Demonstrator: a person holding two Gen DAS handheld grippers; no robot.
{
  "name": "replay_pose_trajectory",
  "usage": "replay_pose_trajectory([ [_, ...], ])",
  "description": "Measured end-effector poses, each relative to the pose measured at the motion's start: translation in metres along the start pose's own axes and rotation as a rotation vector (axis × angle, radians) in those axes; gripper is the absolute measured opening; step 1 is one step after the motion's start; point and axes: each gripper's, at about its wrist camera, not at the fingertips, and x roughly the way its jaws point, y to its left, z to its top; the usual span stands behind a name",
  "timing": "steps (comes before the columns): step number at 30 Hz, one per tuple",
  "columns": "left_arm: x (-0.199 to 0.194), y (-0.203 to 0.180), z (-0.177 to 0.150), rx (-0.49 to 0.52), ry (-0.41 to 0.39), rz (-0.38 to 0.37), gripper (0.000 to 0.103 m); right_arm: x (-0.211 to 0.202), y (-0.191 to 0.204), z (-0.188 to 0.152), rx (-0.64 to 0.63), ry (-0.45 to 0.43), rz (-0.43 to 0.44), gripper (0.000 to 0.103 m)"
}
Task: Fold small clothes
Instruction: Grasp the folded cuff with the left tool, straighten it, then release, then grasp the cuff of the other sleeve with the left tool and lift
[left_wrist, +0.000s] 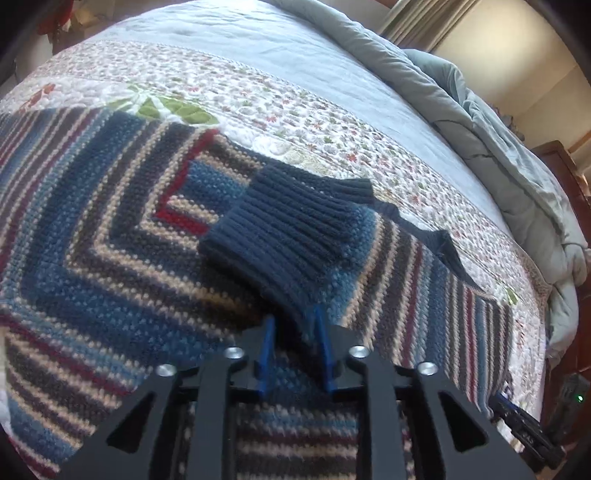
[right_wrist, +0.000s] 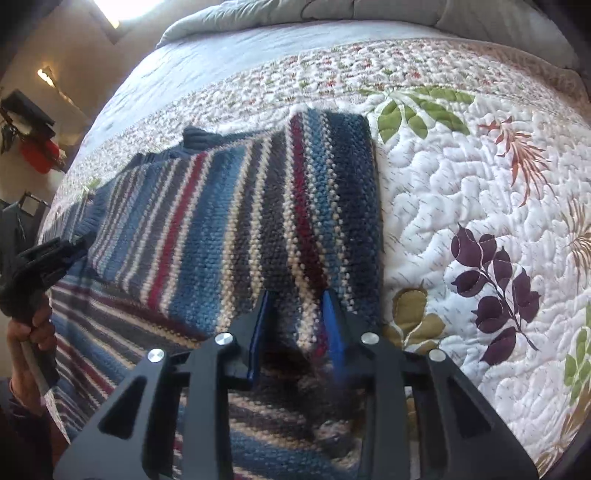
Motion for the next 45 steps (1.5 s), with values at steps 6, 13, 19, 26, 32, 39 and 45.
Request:
replay_pose_trajectory([
  [6,-0.041,0.013,-0.006,0.064,-0.039,0.055,0.04,-0.026,0.024,-0.009,-0.051,-0.061,0.052,0.045],
  [13,-0.024,-0.02,-0.009,0.136,-0.027,0.092,0.041,0.011,0.069,0.003,-0.046,0.032,0.121,0.045],
  [19,0.0,-0.008,-0.015,0.12,0.008,0.092,0.043,0.034,0.066,-0.003,-0.043,0.068,0.067,0.044],
  [26,-0.047,0.029,-0.019,0.121,-0.034,0.05,0.046,0.008,0.085,-0.006,-0.065,0.008,0.08,0.047],
  [32,-0.111,0.155,0.001,-0.016,-0.126,0.223,0.052,-0.002,0.116,-0.029,-0.145,0.013,0.099,0.049],
  [39,-0.157,0.305,0.038,-0.321,-0.219,0.321,0.051,0.017,0.144,-0.042,-0.238,0.012,0.033,0.054],
  [45,-0.151,0.354,0.07,-0.447,-0.232,0.239,0.051,0.028,0.143,-0.041,-0.247,0.014,0.001,0.055],
])
